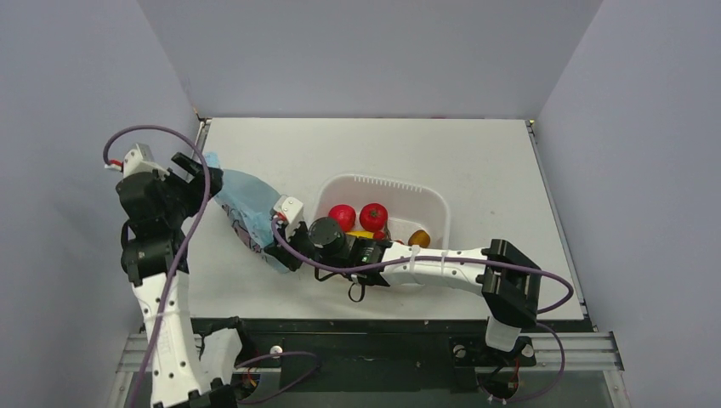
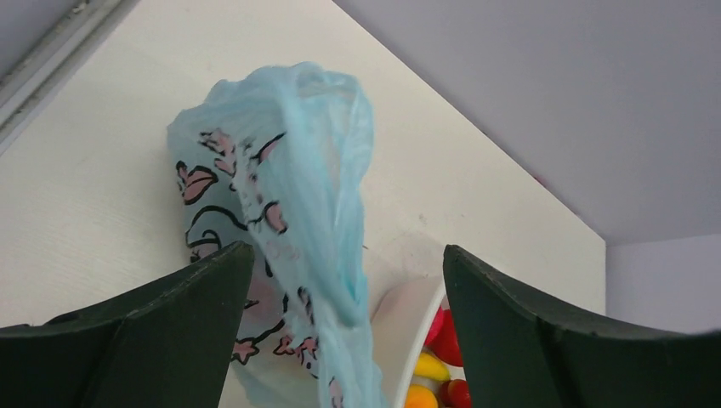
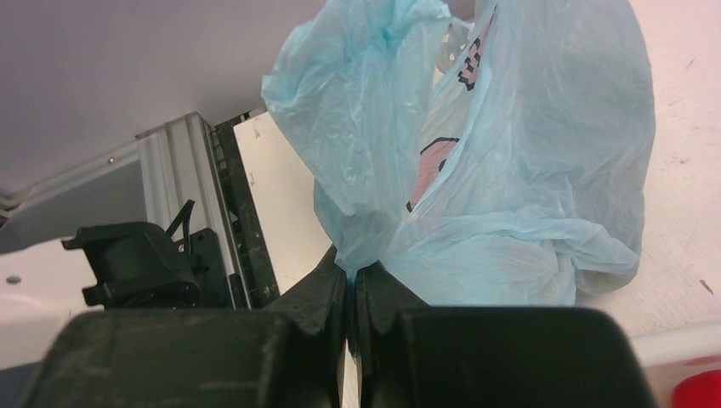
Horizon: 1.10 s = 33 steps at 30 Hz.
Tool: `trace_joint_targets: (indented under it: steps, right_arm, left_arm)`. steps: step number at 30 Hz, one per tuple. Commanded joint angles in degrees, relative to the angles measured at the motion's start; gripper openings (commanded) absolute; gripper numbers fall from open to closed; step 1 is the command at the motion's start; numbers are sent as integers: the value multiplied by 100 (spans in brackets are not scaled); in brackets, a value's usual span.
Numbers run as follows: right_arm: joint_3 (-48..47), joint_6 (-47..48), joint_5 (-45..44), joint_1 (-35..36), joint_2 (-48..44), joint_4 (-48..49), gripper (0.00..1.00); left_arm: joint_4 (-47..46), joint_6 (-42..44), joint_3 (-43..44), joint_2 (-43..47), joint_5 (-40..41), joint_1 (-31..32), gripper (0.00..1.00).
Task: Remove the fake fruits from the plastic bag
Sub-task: Untie the plastic bag at the center of the board, then adjust the plastic bag at the center of the board.
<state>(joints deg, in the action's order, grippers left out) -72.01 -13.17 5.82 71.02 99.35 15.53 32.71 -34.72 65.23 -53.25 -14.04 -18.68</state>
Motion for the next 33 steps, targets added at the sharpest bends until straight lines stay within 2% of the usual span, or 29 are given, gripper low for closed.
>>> trace_joint_targets:
  steps: [1,4,8,11,17,20,23,25,27,28,29,30,33]
  right_arm:
    - [-391,-230,-23,-168,55,148,0]
    - [-425,-306,-7,-193,95,163,1]
    - [-459,-378,38,-189,135,174,1]
    - [-470,-410,55,-190,138,151,1]
    - [-375,-416,50,-157,63,112,1]
    - [-338,-406,5,-136,29,92,1]
    - [-336,-399,0,-105,3,86,1]
    - [-351,-374,-1,-66,4,97,1]
    - [-399,-349,0,-22,-1,57,1]
    - [-443,-351,-1,-16,2,-1,4]
    - [-462,-372,9,-16,-15,-17,7]
    - [-483,-398,12,-21,-40,-46,15]
    - [-397,-488,-50,-59,-300,-70,34]
  left_arm:
    - [548,141,-603,926,1474,256,79]
    - [733,71,-949,1340,1456,274,77]
    - [789,-120,-1467,1772,896,279,73]
    - [401,-382,-1871,1862,18,278,65]
    - [-481,-964,-2370,1506,-1282,281,63]
    - [-592,-1031,-2496,1423,-1442,282,54]
    - [-843,-1166,-2719,1464,-1514,287,50]
    - [-975,-1219,-2829,1407,-1608,293,41]
    - [-996,-1179,-2860,1285,-1709,287,28]
    - [-951,-1110,-2855,1219,-1751,291,18]
    - [-924,-1073,-2862,1203,-1756,294,14]
    - [-896,-1002,-2869,1205,-1737,290,8]
    - [-814,-830,-2912,1313,-1690,290,0]
